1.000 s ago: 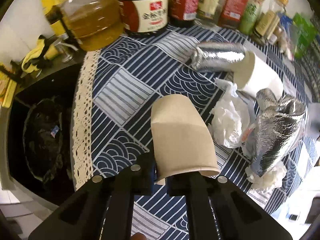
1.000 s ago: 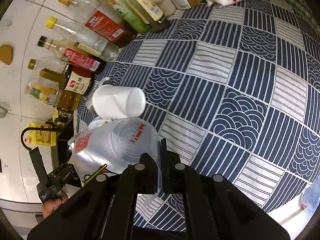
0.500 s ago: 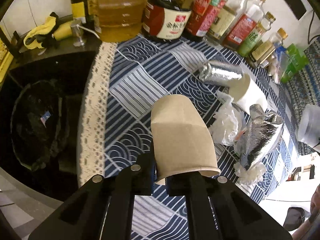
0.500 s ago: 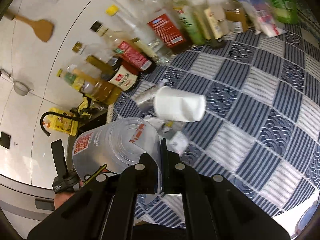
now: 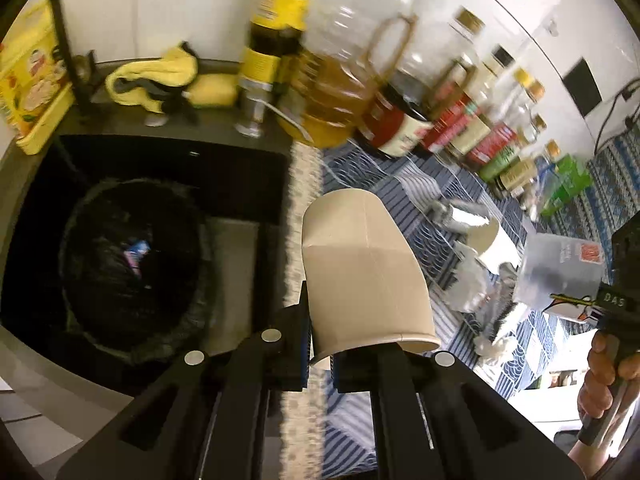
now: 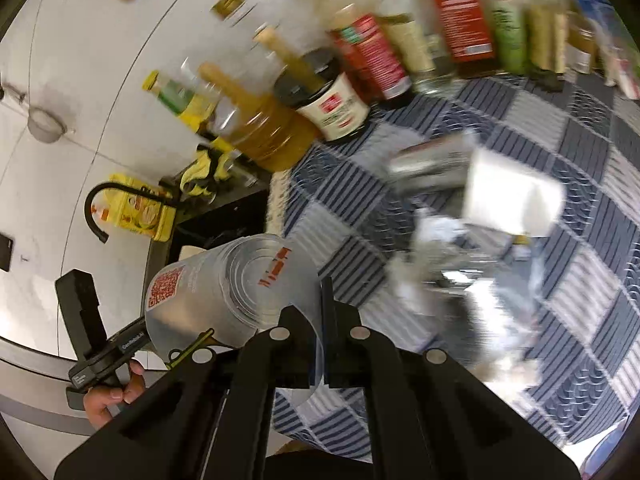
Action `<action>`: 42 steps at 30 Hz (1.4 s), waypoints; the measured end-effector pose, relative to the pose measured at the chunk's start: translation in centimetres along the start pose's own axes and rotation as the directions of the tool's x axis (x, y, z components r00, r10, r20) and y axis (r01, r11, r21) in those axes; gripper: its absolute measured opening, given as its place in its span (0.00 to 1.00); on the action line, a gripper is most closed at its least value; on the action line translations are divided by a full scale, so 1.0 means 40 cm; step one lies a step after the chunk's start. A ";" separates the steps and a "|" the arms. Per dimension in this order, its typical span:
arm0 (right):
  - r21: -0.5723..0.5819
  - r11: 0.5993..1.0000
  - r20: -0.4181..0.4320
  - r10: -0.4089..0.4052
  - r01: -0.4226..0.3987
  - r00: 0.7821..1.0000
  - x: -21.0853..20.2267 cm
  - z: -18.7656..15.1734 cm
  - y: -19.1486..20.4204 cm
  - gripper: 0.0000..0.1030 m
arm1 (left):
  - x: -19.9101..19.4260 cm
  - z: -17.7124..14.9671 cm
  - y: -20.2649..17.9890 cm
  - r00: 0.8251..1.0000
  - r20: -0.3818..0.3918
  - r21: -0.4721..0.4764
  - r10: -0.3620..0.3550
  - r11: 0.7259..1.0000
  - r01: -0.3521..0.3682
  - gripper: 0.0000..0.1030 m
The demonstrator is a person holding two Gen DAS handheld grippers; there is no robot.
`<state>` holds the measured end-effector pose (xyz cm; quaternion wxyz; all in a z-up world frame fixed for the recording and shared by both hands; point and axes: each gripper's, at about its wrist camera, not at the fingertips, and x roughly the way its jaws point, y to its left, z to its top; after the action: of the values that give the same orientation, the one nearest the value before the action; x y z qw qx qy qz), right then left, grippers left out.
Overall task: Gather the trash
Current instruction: 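Carry the paper cup and plastic cup with both grippers over the trash bin, then open both grippers to drop the two cups into the bin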
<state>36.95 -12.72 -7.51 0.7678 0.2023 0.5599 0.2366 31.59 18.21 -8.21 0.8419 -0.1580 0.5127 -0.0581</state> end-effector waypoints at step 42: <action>-0.046 0.999 -0.220 -0.016 0.006 0.975 0.618 0.041 0.555 0.32 | -0.050 0.134 0.636 0.998 -0.060 -0.073 -0.006 0.997 0.002 0.31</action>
<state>41.96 19.69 -13.15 0.7066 0.1545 0.6373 0.2659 33.77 43.84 -12.54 0.8197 -0.1878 0.5392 -0.0459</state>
